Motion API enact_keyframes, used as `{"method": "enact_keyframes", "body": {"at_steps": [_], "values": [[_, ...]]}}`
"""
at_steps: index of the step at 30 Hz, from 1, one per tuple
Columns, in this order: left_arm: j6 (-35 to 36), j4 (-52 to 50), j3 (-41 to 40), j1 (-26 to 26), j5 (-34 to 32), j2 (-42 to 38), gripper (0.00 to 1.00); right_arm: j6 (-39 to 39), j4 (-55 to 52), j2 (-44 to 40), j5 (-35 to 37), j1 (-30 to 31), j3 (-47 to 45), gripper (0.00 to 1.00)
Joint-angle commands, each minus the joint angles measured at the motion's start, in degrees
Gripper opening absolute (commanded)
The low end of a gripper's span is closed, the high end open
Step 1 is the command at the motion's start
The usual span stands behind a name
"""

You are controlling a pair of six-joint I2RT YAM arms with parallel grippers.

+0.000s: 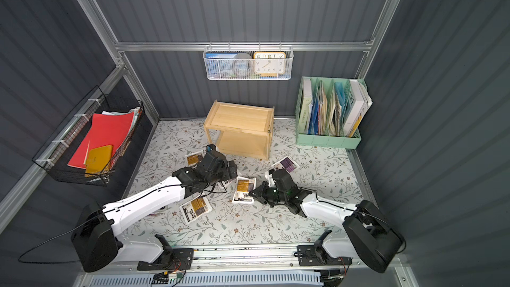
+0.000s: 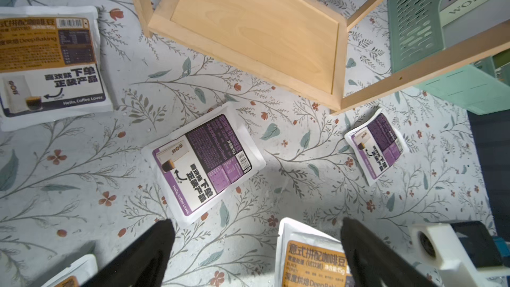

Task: Place the bagged coffee beans on the shelf by color
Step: Pick up the bagged coffee beans at the center of the board.

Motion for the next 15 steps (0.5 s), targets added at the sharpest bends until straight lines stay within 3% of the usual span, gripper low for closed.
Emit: {"method": "enact_keyframes", "body": {"at_steps": [1,8,15], "values": [[2.80,-4.05,3.63,2.18,-1.15,-2.50,1.00,-3.33,-9.57,-3.27,2.50,-0.38,4.87,0.00],[11.24,-3.55,12.30,13.67,3.03,-2.85,1.00,-6.43,-16.69,-4.21,3.89,-1.25,17.69,0.00],[19.33,-0.65,26.73,26.61,10.68,5.80,1.00,-9.47,-22.48,4.02,0.99,-5.24,34.28,0.00]]}}
